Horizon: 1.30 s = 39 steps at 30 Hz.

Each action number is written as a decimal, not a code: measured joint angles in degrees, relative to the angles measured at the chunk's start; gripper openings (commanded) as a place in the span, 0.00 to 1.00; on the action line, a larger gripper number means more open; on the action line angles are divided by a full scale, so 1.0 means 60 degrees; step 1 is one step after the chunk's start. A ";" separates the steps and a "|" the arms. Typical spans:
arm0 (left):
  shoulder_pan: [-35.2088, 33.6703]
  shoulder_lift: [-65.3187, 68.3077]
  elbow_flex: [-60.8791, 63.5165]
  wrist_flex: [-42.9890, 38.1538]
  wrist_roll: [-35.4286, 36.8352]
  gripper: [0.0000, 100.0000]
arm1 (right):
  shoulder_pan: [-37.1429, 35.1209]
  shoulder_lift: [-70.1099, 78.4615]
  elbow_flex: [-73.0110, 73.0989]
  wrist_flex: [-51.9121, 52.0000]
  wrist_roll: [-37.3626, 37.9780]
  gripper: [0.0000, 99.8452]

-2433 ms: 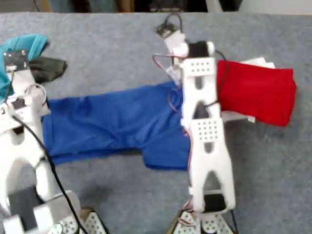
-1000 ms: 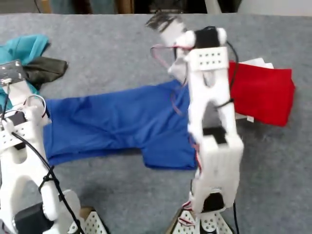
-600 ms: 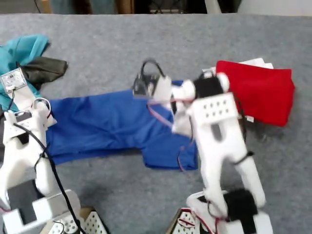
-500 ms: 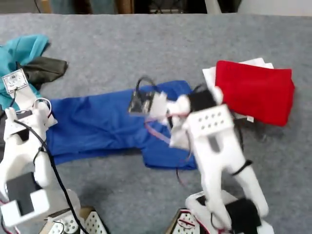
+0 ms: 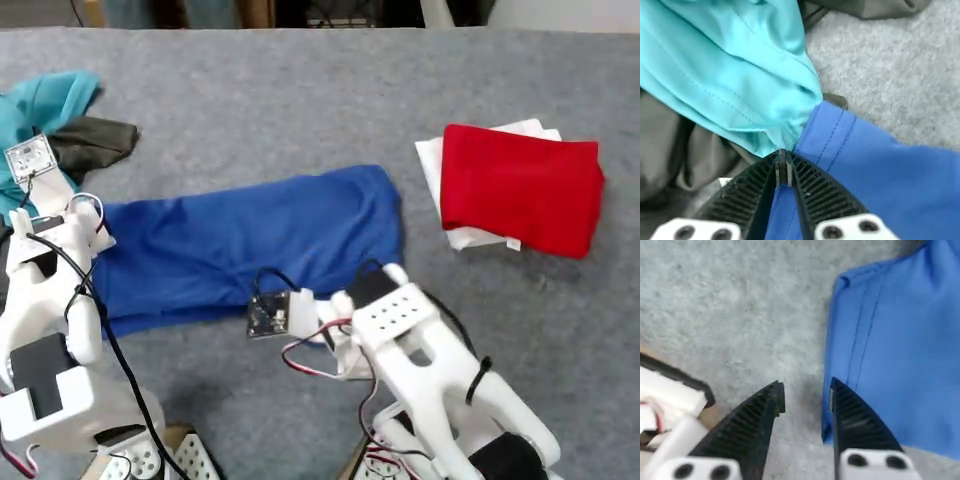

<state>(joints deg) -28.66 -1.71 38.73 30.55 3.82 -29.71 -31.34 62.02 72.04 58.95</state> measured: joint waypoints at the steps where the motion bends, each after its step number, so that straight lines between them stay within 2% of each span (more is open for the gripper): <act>1: 0.0000 0.0000 0.0000 0.0000 0.0000 0.03 | 0.0000 0.0000 0.0190 -0.0220 0.0000 0.16; 9: 0.0000 0.0000 0.0000 0.0147 0.0000 0.03 | 0.0015 -0.0205 0.1187 -0.1626 0.0000 0.15; 16: 0.0000 0.0000 0.0000 0.0205 0.0000 0.03 | 0.0264 -0.0264 0.1538 -0.2696 0.0000 0.01; 22: 0.0000 0.0000 0.0000 0.0205 0.0000 0.03 | 0.0674 -0.0264 0.1700 -0.3223 0.0000 0.02; 29: 0.0000 0.0000 0.0000 0.0205 0.0000 0.03 | 0.0821 -0.0147 0.1333 -0.2857 0.0000 0.02; 34: 0.0000 0.0000 0.0000 0.0205 0.0000 0.03 | 0.0894 -0.0132 0.0249 -0.1553 0.0044 0.13; 39: 0.0000 0.0000 0.0000 0.0205 0.0000 0.03 | 0.0894 -0.0132 -0.0791 -0.0205 0.0835 0.23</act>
<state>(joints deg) -28.66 -1.71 38.73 31.78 3.82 -24.35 -32.13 57.27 70.81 63.96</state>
